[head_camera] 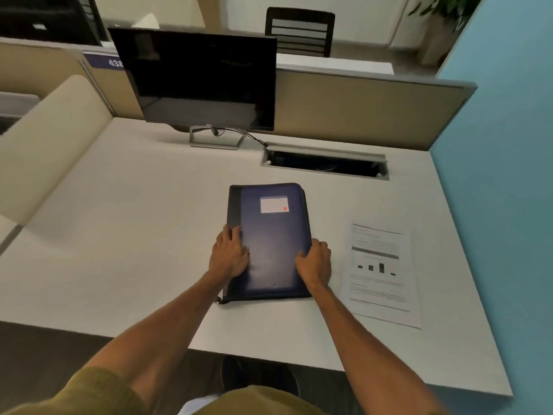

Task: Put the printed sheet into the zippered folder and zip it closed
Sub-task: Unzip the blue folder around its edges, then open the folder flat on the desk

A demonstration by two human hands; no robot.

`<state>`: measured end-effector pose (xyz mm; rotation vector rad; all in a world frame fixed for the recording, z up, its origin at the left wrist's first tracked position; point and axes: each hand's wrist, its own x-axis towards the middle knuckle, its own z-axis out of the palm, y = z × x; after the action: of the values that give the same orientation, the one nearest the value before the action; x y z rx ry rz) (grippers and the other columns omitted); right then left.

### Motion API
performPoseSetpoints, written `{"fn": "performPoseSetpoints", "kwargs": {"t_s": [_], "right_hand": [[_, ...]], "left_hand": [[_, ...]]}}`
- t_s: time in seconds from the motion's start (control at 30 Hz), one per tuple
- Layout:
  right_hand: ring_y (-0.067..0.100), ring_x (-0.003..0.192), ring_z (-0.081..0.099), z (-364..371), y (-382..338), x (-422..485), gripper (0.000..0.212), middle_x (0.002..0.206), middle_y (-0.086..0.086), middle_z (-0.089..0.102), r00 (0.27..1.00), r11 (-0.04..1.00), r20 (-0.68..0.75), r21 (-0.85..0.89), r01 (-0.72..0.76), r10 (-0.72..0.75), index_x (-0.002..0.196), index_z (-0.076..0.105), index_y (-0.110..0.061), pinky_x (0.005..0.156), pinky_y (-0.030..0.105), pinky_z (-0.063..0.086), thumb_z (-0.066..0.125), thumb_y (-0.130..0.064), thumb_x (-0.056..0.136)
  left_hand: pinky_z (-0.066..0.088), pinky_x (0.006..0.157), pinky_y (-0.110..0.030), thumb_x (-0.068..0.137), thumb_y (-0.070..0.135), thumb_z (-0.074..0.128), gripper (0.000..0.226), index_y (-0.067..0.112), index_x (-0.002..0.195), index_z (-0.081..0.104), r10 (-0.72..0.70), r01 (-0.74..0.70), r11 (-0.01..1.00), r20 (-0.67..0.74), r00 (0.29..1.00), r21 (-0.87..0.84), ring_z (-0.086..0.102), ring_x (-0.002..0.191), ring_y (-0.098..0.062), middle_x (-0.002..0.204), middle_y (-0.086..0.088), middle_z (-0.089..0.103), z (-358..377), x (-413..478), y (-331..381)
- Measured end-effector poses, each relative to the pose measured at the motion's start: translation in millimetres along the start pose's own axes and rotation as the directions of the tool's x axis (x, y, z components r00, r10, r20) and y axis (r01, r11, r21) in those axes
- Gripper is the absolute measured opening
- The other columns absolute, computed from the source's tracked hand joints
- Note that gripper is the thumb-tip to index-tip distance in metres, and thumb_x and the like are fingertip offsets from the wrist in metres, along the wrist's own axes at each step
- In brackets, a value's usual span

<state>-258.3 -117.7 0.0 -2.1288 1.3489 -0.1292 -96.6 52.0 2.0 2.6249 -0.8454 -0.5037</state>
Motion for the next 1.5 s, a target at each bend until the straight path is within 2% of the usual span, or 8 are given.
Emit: {"fn": "performPoseSetpoints", "kwargs": {"t_s": [0.33,0.6,0.9,1.03,1.13,1.3,1.4,1.5], "right_hand": [[0.030,0.121,0.058,11.1,-12.4,9.3,0.043,0.135,0.010,0.056,0.983,0.986,-0.076,0.001,-0.165,0.164,0.136,0.058,-0.013,0.092,0.042,0.057,0.069,-0.027,0.096],[0.032,0.120,0.059,-7.2,-14.4,5.3,0.038,0.132,0.012,0.059,0.972,0.974,-0.055,0.025,-0.226,0.227,0.132,0.062,-0.010,0.087,0.037,0.053,0.066,-0.023,0.096],[0.028,0.094,0.068,-33.1,-14.0,17.3,0.027,0.110,0.009,0.074,0.966,0.952,-0.010,0.168,-0.254,0.260,0.110,0.073,-0.011,0.074,0.030,0.046,0.063,-0.035,0.100],[0.021,0.068,0.063,-60.7,-33.9,27.3,0.046,0.071,0.001,0.067,0.981,0.949,-0.009,0.258,-0.184,0.193,0.073,0.066,-0.017,0.065,0.030,0.046,0.057,-0.051,0.102],[0.017,0.055,0.059,-83.3,-62.6,27.4,0.052,0.060,0.001,0.063,0.994,0.954,-0.032,0.287,-0.091,0.104,0.067,0.067,-0.014,0.058,0.027,0.043,0.058,-0.053,0.101],[0.017,0.043,0.065,-89.9,-112.2,9.9,0.053,0.057,0.002,0.068,0.994,0.907,-0.032,0.405,0.113,-0.109,0.069,0.070,-0.009,0.056,0.035,0.062,0.060,-0.050,0.102],[0.017,0.048,0.065,-80.0,-143.6,-5.1,0.049,0.059,0.002,0.068,0.972,0.813,-0.016,0.545,0.204,-0.233,0.074,0.071,-0.012,0.056,0.040,0.063,0.058,-0.048,0.104],[0.027,0.050,0.067,-70.2,-169.3,-20.6,0.050,0.061,0.004,0.070,0.933,0.718,0.020,0.644,0.263,-0.360,0.084,0.074,-0.012,0.053,0.041,0.062,0.051,-0.050,0.106]], "left_hand": [[0.055,0.102,-0.046,0.104,0.044,0.054,0.056,0.023,0.151,0.033,0.150,-0.163,0.981,0.114,0.982,0.110,0.045,0.135,-0.039,0.150,-0.017,0.039,-5.2,20.4,-16.1],[0.056,0.100,-0.049,0.100,0.052,0.055,0.060,0.025,0.150,0.035,0.152,-0.168,0.981,0.157,0.976,0.095,0.042,0.139,-0.039,0.151,-0.014,0.038,-14.9,21.8,-4.2],[0.052,0.105,-0.053,0.103,0.052,0.055,0.056,0.025,0.149,0.038,0.139,-0.146,0.989,0.184,0.973,0.026,0.046,0.139,-0.041,0.152,-0.015,0.042,-23.3,18.7,1.1],[0.058,0.095,-0.050,0.104,0.062,0.044,0.047,0.030,0.138,0.043,0.154,-0.151,0.988,0.134,0.979,-0.029,0.065,0.116,-0.036,0.141,-0.014,0.059,-30.7,17.2,-3.5],[0.059,0.089,-0.048,0.103,0.070,0.031,0.048,0.031,0.128,0.044,0.143,-0.137,0.988,0.091,0.985,-0.069,0.067,0.100,-0.030,0.129,-0.011,0.067,-35.3,13.7,-3.9],[0.055,0.099,-0.049,0.100,0.082,0.018,0.062,0.038,0.131,0.050,0.159,-0.162,0.956,-0.033,0.987,-0.245,0.066,0.114,-0.025,0.136,-0.001,0.066,-67.0,8.8,21.8],[0.054,0.104,-0.044,0.104,0.076,0.025,0.053,0.042,0.137,0.049,0.201,-0.256,0.892,-0.181,0.963,-0.371,0.066,0.123,-0.020,0.140,0.005,0.066,-96.5,4.0,48.3],[0.049,0.108,-0.043,0.101,0.073,0.031,0.063,0.036,0.152,0.042,0.187,-0.285,0.844,-0.248,0.950,-0.454,0.063,0.132,-0.020,0.152,0.004,0.059,-128.5,2.5,61.0]]}}
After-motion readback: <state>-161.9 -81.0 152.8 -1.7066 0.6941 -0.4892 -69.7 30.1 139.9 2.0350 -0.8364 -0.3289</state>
